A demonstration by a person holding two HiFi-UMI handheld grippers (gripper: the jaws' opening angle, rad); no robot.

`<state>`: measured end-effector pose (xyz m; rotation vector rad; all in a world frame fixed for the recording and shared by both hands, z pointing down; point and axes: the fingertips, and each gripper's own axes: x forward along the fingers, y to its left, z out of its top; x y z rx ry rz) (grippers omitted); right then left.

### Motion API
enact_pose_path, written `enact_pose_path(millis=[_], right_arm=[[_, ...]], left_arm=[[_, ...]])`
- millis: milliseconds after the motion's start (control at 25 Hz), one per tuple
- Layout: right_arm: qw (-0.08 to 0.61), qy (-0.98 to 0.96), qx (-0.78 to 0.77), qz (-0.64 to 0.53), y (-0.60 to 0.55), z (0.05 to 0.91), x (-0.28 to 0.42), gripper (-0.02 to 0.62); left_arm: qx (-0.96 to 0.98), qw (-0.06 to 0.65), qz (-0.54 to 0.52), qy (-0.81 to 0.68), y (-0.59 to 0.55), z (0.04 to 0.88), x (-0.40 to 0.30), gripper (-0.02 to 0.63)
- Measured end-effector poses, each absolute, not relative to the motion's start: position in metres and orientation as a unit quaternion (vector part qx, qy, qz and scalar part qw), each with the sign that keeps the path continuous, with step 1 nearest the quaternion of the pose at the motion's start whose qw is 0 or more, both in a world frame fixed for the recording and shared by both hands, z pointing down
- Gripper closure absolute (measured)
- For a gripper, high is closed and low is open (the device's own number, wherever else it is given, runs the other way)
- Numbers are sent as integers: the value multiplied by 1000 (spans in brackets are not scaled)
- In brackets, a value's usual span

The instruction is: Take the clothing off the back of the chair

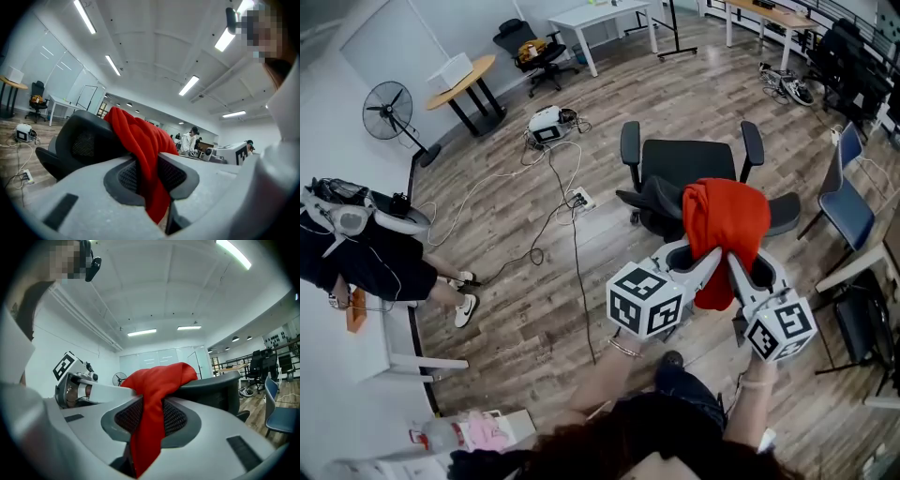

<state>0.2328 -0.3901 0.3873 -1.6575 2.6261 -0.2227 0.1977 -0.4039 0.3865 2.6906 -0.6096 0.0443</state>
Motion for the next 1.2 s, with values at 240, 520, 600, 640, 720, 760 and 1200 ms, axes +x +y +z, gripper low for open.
enact_pose_path(millis=[240,520,600,640,720,760,1200], right_arm=[[20,833,-548,-78,-382,382,225,517],[24,837,-543,-65,-366,369,215,523],[28,838,-541,-63,-360,365,212,523],[29,838,-541,-61,-357,363,209,523],[29,839,-541,-56,-351,358,203,523],[28,839,-541,-54,-348,356,201,523],[25,840,-541,-34,-310,342,169,523]], left_arm=[[959,181,23,-216,-396,381,192,531],[963,164,17,-214,-381,368,184,531],[964,156,15,-214,-375,363,180,531],[965,153,14,-214,-372,361,177,531],[966,148,12,-214,-366,357,172,531],[966,146,10,-214,-363,355,170,531],[969,121,2,-214,-326,340,138,531]])
